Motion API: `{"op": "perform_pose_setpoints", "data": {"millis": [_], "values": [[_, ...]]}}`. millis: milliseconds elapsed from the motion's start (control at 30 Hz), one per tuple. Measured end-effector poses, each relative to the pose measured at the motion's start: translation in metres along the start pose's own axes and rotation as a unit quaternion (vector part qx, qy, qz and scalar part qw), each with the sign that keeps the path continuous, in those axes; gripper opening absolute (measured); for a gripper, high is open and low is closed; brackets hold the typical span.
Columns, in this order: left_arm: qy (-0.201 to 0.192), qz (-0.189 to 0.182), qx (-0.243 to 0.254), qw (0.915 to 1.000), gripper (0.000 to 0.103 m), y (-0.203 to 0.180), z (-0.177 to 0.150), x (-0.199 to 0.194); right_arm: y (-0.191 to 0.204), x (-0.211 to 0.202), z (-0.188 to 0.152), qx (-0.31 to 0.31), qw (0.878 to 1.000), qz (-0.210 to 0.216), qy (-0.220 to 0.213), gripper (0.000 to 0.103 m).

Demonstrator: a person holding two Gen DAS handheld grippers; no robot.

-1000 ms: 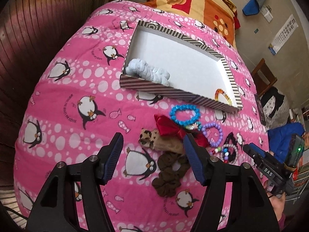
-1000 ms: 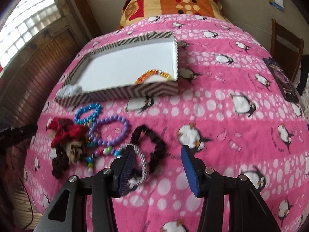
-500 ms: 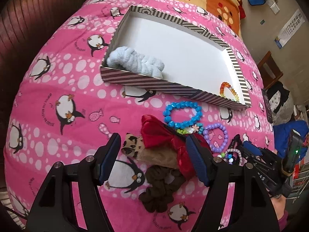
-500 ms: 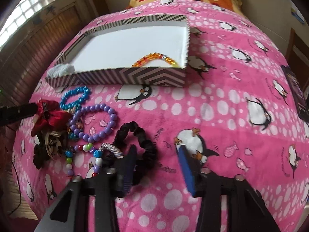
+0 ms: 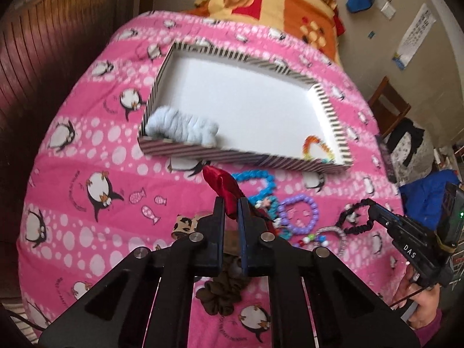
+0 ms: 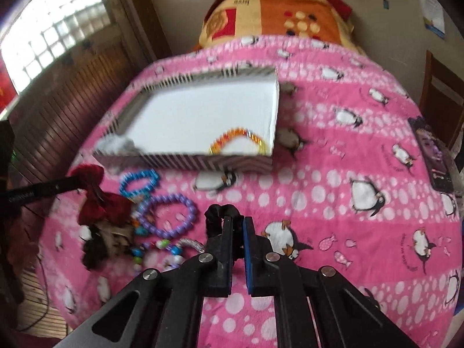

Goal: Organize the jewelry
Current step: 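Carry the red bow and black scrunchie into the tray with both grippers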

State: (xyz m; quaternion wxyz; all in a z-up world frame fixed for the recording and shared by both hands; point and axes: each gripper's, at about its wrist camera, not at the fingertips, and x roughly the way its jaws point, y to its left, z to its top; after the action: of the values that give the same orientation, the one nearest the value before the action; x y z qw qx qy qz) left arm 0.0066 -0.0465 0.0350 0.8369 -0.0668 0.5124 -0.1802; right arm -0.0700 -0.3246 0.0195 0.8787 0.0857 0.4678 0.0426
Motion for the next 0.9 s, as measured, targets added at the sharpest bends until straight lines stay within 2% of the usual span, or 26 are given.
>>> {"op": "perform_pose_setpoints", "data": {"millis": [167, 267, 400, 433, 467, 533, 600, 733, 833, 900], "values": [[-0.021, -0.015, 0.002, 0.9997, 0.007, -0.002, 0.005, -0.022, 0.007, -0.023, 0.011, 0.0, 1.0, 0.0, -0.029, 0.006], [-0.029, -0.011, 0.007, 0.9995, 0.007, -0.002, 0.008, -0.028, 0.014, -0.033, 0.014, -0.001, 0.999, 0.001, -0.041, 0.006], [-0.012, -0.017, -0.017, 0.9996, 0.009, 0.008, 0.007, -0.024, 0.02, -0.037, 0.015, -0.005, 0.999, 0.001, -0.044, 0.006], [-0.009, -0.022, -0.03, 0.9993, 0.018, 0.012, 0.006, -0.022, 0.02, -0.036, 0.015, -0.006, 0.999, 0.001, -0.043, 0.006], [-0.004, -0.027, -0.042, 0.9988, 0.039, 0.017, 0.005, -0.019, 0.021, -0.035, 0.014, -0.006, 0.999, 0.002, -0.041, 0.006], [0.007, -0.036, -0.073, 0.9966, 0.061, 0.026, 0.005, -0.011, 0.022, -0.034, 0.012, -0.006, 0.999, 0.002, -0.037, 0.006], [0.013, -0.041, -0.092, 0.9948, 0.061, 0.031, 0.006, -0.001, 0.022, -0.032, 0.01, -0.008, 0.999, 0.002, -0.032, 0.006], [0.052, -0.01, -0.111, 0.9924, 0.061, 0.039, 0.012, 0.031, 0.021, -0.031, 0.008, -0.007, 1.0, 0.003, -0.025, 0.006], [0.07, 0.0, -0.096, 0.993, 0.061, 0.032, 0.015, 0.05, 0.018, -0.03, 0.008, -0.006, 1.0, 0.002, -0.022, 0.006], [0.079, 0.008, -0.077, 0.9938, 0.053, 0.023, 0.016, 0.061, 0.015, -0.028, 0.008, -0.003, 1.0, 0.002, -0.017, 0.006]]}}
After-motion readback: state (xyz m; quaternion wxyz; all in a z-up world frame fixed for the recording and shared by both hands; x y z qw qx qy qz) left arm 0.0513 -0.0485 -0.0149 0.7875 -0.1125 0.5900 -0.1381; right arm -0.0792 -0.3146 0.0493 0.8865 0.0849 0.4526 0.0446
